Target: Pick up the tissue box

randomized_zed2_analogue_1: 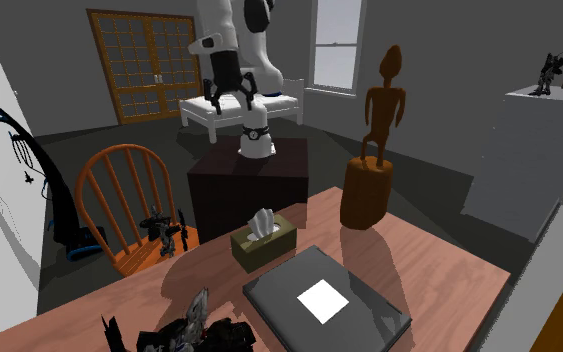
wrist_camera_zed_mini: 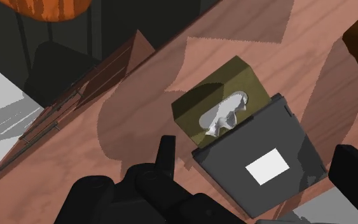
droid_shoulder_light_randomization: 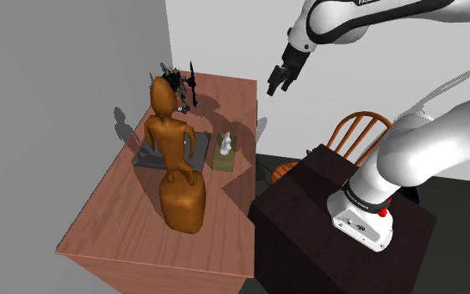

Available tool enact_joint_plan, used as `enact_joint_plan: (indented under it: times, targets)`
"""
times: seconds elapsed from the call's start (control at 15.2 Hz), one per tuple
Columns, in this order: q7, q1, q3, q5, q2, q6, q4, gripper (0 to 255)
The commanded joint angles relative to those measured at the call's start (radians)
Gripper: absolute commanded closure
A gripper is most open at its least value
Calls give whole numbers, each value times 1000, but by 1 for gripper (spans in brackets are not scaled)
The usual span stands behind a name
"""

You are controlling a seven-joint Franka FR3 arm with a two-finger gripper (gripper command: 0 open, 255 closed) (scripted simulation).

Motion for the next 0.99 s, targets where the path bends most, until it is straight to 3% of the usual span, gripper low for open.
enact_joint_plan:
  times: [0.0, 0.46, 0.73, 0.92]
  targets:
    - [-33, 27, -15, 37, 73, 82, -10, 0]
    - [-222, 142, -77, 244, 330, 308, -3, 0]
    - [-394, 205, -92, 445, 497, 393, 45, 0]
    - [-537, 222, -71, 615, 625, 426, 102, 0]
